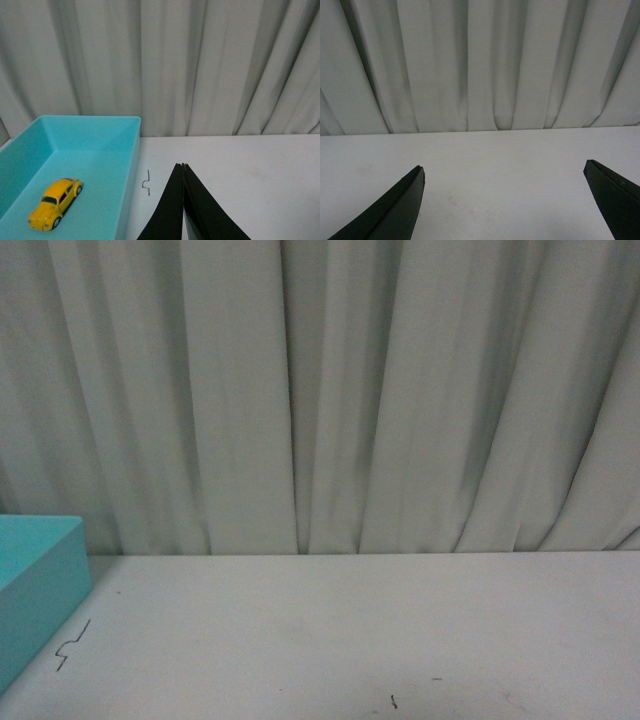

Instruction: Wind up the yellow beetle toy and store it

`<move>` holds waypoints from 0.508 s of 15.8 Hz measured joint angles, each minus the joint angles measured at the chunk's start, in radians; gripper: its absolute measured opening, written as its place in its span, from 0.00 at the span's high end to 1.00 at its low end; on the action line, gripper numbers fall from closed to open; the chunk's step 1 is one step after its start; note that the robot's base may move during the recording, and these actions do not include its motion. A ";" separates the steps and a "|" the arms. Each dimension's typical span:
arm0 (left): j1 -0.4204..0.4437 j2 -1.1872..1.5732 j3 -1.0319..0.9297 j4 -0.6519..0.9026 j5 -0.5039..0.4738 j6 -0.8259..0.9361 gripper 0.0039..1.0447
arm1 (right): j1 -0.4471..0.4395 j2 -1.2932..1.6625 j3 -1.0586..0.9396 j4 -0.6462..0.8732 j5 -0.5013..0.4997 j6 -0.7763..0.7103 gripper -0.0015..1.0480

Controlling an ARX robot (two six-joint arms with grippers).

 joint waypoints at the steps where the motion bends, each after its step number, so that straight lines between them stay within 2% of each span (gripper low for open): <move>1: 0.000 -0.078 0.001 -0.126 0.000 0.000 0.99 | 0.000 0.000 0.000 0.000 0.000 0.000 0.06; 3: 0.000 -0.139 0.001 -0.183 0.000 0.000 0.99 | 0.000 0.000 0.000 0.000 0.000 0.000 0.06; 7: 0.000 -0.170 0.001 -0.177 0.000 0.000 0.99 | 0.000 0.000 0.000 0.000 0.000 0.000 0.06; 8: 0.000 -0.170 0.001 -0.177 0.000 -0.001 0.94 | 0.000 0.000 0.000 0.000 0.000 0.000 0.06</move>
